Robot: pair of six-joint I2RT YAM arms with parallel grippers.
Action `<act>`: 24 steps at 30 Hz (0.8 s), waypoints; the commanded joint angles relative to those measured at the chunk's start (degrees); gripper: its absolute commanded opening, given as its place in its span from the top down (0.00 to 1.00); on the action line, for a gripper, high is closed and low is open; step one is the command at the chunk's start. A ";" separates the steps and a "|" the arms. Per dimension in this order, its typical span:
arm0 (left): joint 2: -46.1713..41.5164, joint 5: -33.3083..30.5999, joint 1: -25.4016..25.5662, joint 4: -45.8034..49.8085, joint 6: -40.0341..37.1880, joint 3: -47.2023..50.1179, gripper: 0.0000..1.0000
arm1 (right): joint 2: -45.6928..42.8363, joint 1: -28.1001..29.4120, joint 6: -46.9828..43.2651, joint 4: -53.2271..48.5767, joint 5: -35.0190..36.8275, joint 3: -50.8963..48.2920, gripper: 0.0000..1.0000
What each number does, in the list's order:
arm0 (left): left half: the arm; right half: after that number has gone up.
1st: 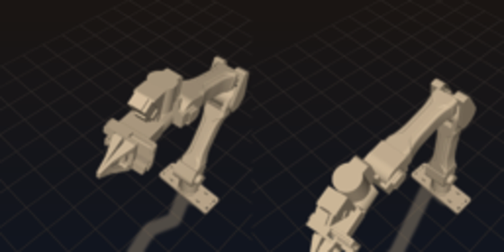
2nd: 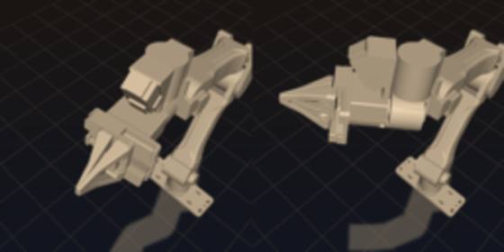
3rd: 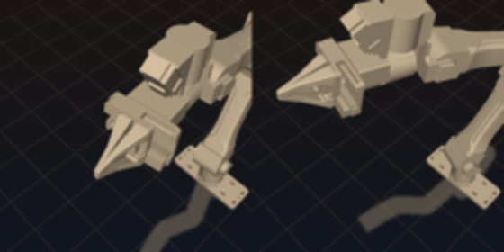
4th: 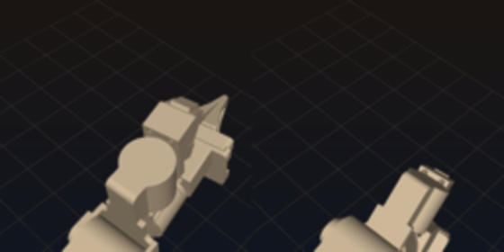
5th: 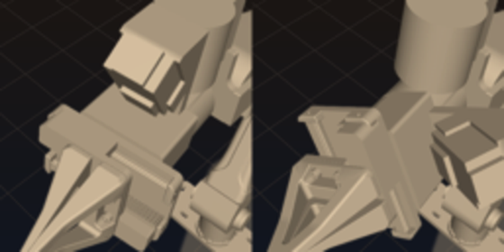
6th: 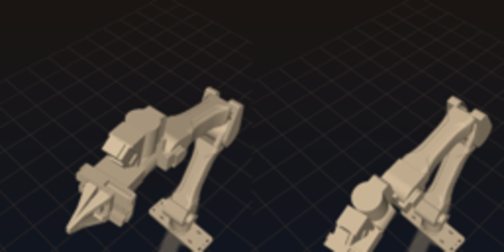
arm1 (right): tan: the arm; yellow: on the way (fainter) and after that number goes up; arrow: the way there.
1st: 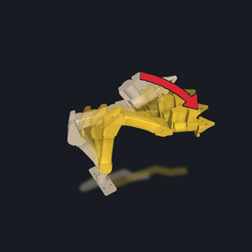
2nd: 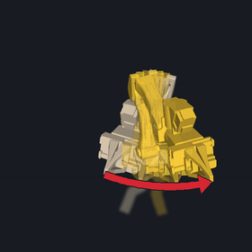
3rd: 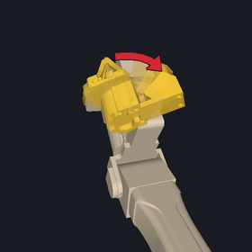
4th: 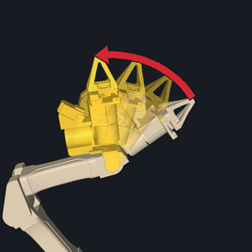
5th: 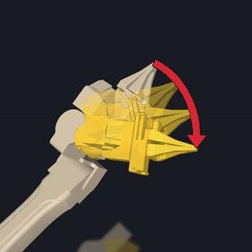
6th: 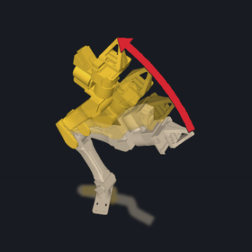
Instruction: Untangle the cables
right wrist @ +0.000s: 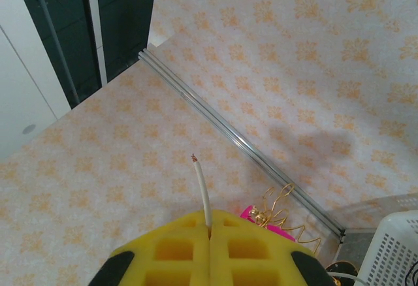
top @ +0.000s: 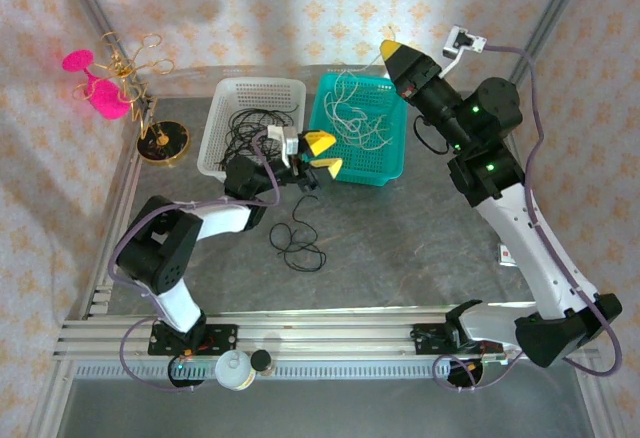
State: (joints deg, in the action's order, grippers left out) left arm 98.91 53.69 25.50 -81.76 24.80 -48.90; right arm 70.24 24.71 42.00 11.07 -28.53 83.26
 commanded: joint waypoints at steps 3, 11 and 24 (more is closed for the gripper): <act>3.16 2.36 -0.15 -2.42 1.44 -4.12 0.31 | -0.17 0.34 0.21 0.91 -1.28 2.43 1.00; 5.45 3.06 0.00 -3.96 3.50 -5.98 0.37 | -0.19 0.56 0.69 1.15 -1.73 2.84 1.00; 6.85 0.29 0.54 -2.91 4.05 -10.29 1.00 | -0.01 1.42 0.20 0.62 -1.28 3.22 1.00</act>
State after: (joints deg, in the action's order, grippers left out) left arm 105.51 54.68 25.50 -82.15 29.12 -57.91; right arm 70.50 25.74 42.24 10.83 -28.80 84.60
